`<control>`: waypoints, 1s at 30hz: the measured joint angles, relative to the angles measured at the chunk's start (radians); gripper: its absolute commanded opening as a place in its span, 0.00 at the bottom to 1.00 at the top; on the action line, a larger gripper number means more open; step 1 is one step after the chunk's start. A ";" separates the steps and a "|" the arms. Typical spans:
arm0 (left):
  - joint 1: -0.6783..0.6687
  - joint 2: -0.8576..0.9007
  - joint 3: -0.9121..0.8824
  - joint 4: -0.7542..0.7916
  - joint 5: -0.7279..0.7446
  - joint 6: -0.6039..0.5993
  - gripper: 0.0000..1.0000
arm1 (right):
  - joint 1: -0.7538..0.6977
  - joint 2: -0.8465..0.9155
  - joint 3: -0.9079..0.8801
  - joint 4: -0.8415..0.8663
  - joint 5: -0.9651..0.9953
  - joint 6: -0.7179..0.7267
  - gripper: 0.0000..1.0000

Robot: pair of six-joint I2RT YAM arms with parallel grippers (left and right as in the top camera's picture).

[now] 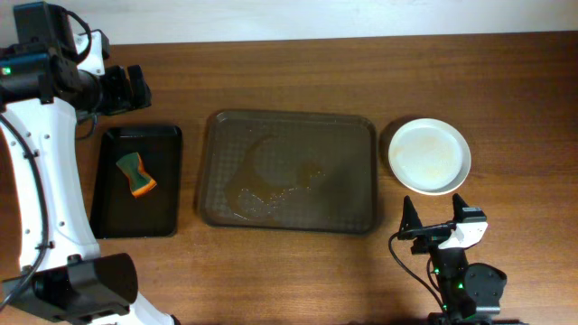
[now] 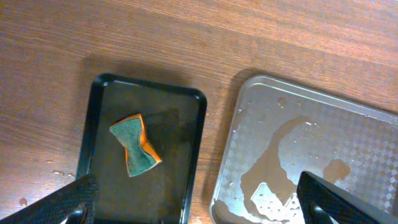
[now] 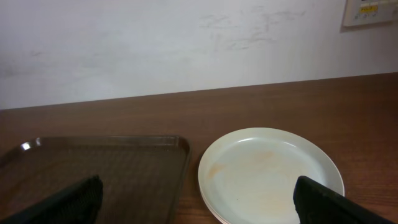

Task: Clean dirty plates on tray and stack at the side

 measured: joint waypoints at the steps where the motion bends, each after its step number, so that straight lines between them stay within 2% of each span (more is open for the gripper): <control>1: 0.000 -0.001 0.000 0.003 -0.008 0.001 1.00 | 0.000 0.000 0.000 0.000 0.000 0.000 0.98; 3: 0.000 -0.025 -0.014 0.053 -0.035 0.001 1.00 | 0.000 0.000 0.000 0.000 0.000 0.000 0.98; 5: 0.000 -0.124 -0.084 0.172 -0.045 0.002 1.00 | 0.000 0.000 0.000 0.000 0.000 0.000 0.99; 8: -0.029 -0.428 -0.380 0.494 -0.044 0.038 1.00 | 0.000 0.001 0.000 0.001 0.000 0.000 0.98; 9: -0.043 -0.565 -0.533 0.599 -0.042 0.054 1.00 | 0.001 0.000 0.000 0.000 0.000 0.000 0.98; 10: -0.048 -0.638 -0.607 0.634 -0.040 0.060 1.00 | 0.001 0.000 0.000 0.002 0.000 -0.001 0.98; 11: -0.048 -0.742 -0.751 0.754 -0.040 0.066 1.00 | 0.001 0.001 0.000 0.001 0.000 0.000 0.98; 12: -0.048 -0.810 -0.849 0.794 -0.038 0.072 1.00 | 0.001 -0.001 0.000 0.000 0.000 0.000 0.98; 13: -0.048 -0.914 -1.020 0.895 -0.038 0.082 1.00 | 0.001 0.000 0.000 0.000 0.000 0.000 0.98; 15: -0.048 -1.027 -1.214 1.017 -0.037 0.092 1.00 | 0.001 0.000 0.000 0.000 0.000 0.000 0.98; 17: -0.055 -1.220 -1.489 1.207 -0.038 0.100 1.00 | 0.001 0.000 0.000 0.000 0.000 0.000 0.98; 19: -0.066 -1.359 -1.646 1.339 -0.039 0.109 1.00 | 0.001 0.000 0.000 0.001 0.000 0.000 0.98; 21: -0.068 -1.521 -1.823 1.396 -0.039 0.115 1.00 | 0.001 -0.002 0.000 0.000 0.000 0.000 0.98; 24: -0.069 -1.661 -1.987 1.408 -0.039 0.126 1.00 | 0.001 -0.001 0.000 0.000 0.000 0.000 0.98; 26: -0.071 -1.729 -2.047 1.407 -0.039 0.137 1.00 | 0.001 -0.002 0.000 0.000 0.000 0.000 0.98; 28: -0.079 -1.796 -2.089 1.316 -0.043 0.153 1.00 | 0.001 -0.002 0.000 0.001 0.000 0.000 0.98; 30: -0.084 -1.805 -2.095 1.309 -0.047 0.159 1.00 | 0.001 -0.002 0.000 0.000 0.000 0.000 0.99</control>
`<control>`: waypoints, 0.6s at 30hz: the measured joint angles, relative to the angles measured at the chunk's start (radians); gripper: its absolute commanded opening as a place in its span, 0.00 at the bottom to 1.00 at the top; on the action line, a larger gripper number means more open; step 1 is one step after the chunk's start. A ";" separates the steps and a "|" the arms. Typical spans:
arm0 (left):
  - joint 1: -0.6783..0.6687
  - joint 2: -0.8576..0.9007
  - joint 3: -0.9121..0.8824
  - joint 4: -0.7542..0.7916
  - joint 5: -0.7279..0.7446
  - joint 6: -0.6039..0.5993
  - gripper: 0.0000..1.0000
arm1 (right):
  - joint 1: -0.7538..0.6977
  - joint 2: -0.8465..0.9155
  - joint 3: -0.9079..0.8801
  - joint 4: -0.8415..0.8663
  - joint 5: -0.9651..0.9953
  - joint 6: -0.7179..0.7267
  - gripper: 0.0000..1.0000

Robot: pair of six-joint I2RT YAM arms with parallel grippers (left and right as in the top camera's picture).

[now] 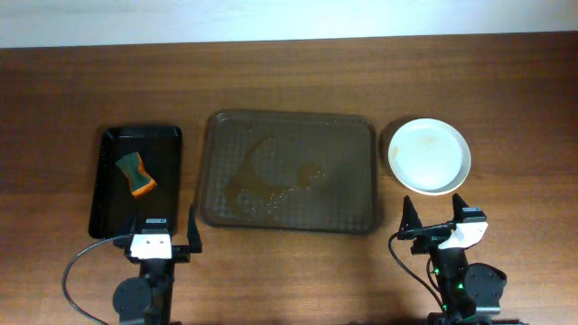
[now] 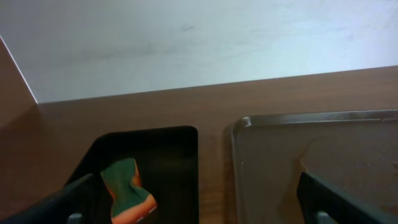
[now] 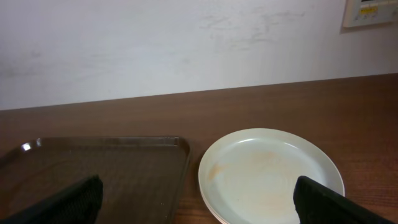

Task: Clean dirty plates on tray and stack at the side

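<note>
White plates (image 1: 430, 155) sit stacked on the bare table right of the grey tray (image 1: 343, 153); the top plate (image 3: 270, 174) shows a faint orange smear. The tray holds a puddle of brownish water and no plate. My right gripper (image 1: 433, 214) stands open at the near edge, in front of the plates, its jaws (image 3: 199, 210) wide and empty. Open too, my left gripper (image 1: 161, 226) rests at the near edge in front of the sponge tray, with nothing between its jaws (image 2: 199, 211).
A green and orange sponge (image 1: 135, 174) lies in a small black tray (image 1: 167, 194) left of the grey tray; the sponge (image 2: 127, 190) also shows in the left wrist view. A white wall runs along the table's far edge.
My left arm was raised over the far left of the table, camera looking down on the sponge tray. Now it sits low at the near edge. The right arm, plates and sponge are unchanged.
</note>
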 measured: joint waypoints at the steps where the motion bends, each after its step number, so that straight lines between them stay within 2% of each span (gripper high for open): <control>1: -0.002 -0.002 0.000 0.000 0.000 0.000 1.00 | 0.000 0.000 0.000 0.000 0.000 0.000 0.98; 18: -0.004 -0.003 0.000 0.000 -0.007 0.003 1.00 | 0.000 0.000 0.000 0.000 0.000 0.000 0.98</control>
